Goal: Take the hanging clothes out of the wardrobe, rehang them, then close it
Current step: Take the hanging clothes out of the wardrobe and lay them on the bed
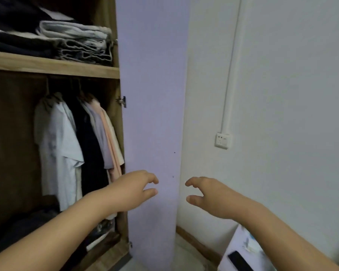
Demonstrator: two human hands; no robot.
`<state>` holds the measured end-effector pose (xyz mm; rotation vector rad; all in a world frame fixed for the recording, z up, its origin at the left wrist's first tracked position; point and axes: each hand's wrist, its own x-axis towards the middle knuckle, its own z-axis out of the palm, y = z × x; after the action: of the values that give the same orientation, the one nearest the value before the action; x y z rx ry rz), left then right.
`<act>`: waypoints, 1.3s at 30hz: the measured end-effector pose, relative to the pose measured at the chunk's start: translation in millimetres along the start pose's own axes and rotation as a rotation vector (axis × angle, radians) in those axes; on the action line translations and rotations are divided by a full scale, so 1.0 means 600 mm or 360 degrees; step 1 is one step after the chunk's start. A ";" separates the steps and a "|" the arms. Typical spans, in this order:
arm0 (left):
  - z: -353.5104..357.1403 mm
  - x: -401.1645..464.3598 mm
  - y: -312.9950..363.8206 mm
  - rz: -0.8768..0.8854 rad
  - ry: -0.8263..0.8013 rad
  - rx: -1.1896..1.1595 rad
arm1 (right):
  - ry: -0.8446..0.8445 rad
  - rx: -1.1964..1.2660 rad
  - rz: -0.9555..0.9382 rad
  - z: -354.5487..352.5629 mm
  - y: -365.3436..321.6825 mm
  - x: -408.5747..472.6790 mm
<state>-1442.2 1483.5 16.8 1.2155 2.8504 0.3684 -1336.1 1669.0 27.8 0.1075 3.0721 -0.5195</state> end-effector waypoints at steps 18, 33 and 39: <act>-0.129 -0.014 -0.412 -0.0548 0.0268 -0.0171 | 0.0076 0.0236 -0.0559 0.056 -0.308 0.387; -0.178 0.082 -0.626 -0.0974 0.0522 -0.0185 | 0.0174 0.0499 -0.0990 0.069 -0.429 0.736; -0.185 0.103 -0.681 -0.1088 0.0550 -0.0180 | 0.0210 0.0616 -0.0978 0.091 -0.481 0.834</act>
<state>-1787.0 1231.2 37.7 0.1185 3.2233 0.7362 -1855.4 1411.4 53.3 -0.8474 3.0376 -1.1595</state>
